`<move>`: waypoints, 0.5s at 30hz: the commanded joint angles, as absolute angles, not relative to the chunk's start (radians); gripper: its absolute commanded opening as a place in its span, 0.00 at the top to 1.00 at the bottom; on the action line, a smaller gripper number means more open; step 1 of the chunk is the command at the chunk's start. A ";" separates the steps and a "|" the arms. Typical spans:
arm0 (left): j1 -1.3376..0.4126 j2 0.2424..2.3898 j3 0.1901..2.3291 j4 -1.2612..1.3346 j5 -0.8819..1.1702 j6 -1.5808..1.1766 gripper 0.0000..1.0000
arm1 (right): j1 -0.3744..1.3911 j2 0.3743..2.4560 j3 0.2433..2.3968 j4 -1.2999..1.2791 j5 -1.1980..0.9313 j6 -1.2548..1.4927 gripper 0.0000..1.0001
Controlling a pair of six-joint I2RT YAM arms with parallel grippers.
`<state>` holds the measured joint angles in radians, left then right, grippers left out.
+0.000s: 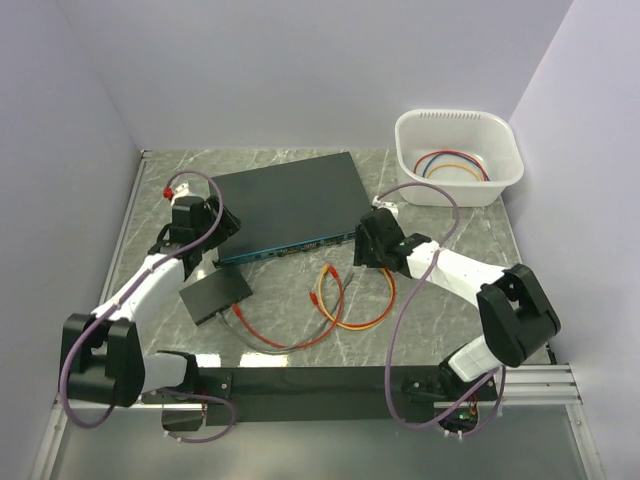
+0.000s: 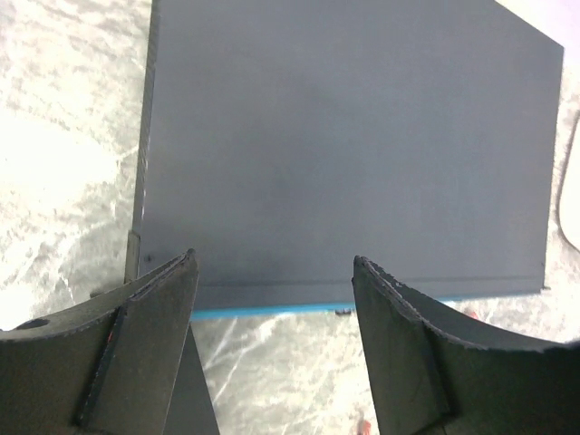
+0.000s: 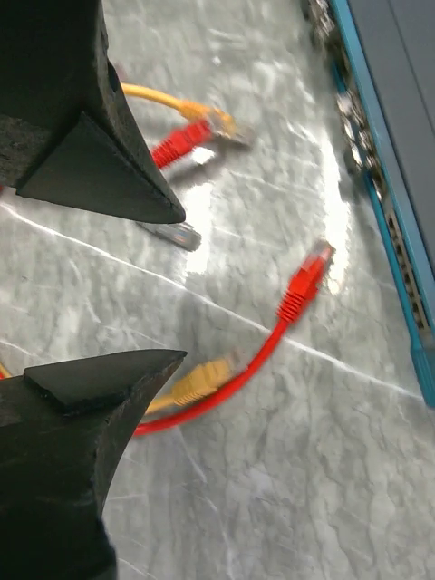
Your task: Insert the plug into the switch port
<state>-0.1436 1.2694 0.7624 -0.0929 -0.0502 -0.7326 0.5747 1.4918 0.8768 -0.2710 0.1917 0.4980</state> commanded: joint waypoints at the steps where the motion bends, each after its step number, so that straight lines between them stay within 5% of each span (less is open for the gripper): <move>1: -0.153 1.212 0.718 -0.087 -0.051 -0.759 0.25 | 0.566 1.552 0.934 -0.281 0.281 0.497 0.36; 15: -0.158 1.169 0.657 -0.081 -0.032 -0.747 0.26 | 0.552 1.775 1.087 -0.311 0.380 0.482 0.28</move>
